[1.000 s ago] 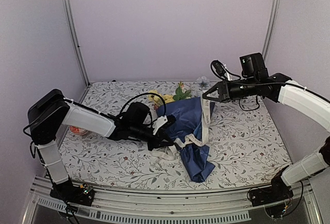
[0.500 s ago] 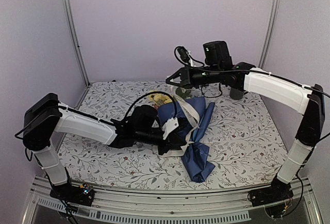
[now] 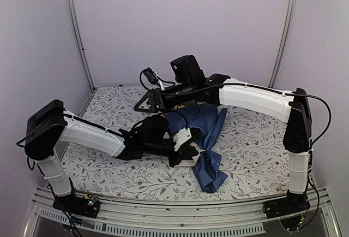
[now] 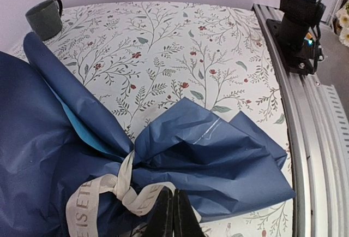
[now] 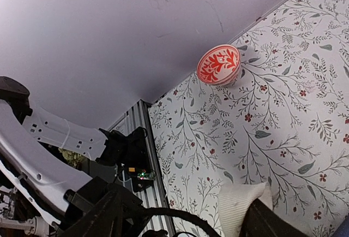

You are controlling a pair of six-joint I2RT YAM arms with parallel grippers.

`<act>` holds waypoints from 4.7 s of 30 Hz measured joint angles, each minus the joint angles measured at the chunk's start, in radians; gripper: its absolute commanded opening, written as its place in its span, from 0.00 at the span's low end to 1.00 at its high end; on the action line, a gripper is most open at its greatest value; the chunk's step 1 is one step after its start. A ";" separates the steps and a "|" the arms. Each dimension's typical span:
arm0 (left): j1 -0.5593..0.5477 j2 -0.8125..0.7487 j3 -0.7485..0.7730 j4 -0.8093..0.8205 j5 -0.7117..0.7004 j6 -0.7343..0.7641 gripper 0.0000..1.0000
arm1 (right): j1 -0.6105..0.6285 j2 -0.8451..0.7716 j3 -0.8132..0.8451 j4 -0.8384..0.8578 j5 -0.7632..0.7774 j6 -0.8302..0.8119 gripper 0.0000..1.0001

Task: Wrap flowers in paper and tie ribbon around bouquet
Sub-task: Cross the half-tied ribbon over the folded bouquet.

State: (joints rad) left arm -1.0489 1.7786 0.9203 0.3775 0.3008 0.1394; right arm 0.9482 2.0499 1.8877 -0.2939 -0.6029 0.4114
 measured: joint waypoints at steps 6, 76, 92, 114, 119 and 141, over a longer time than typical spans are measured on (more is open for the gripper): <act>0.000 0.004 -0.001 0.002 -0.002 0.000 0.00 | 0.000 0.000 0.002 -0.049 0.045 -0.050 0.99; 0.213 0.004 -0.018 0.111 0.201 -0.193 0.00 | -0.098 -0.430 -0.963 0.380 0.232 -0.257 0.49; 0.214 0.003 -0.011 0.110 0.195 -0.192 0.45 | -0.098 -0.352 -0.946 0.364 0.245 -0.269 0.00; 0.010 0.068 -0.083 0.121 -0.245 0.030 0.35 | -0.150 -0.349 -0.912 0.316 0.150 0.014 0.00; 0.009 0.094 -0.048 0.103 -0.278 0.047 0.00 | -0.150 -0.349 -0.912 0.316 0.147 0.023 0.00; 0.146 0.004 -0.190 0.390 0.095 -0.169 0.00 | -0.210 -0.333 -0.901 0.430 -0.097 -0.019 0.73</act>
State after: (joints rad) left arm -0.9031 1.7828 0.7303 0.7673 0.3954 -0.0292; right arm 0.7383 1.7164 0.9867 0.1356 -0.6998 0.3927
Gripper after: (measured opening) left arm 0.005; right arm 0.713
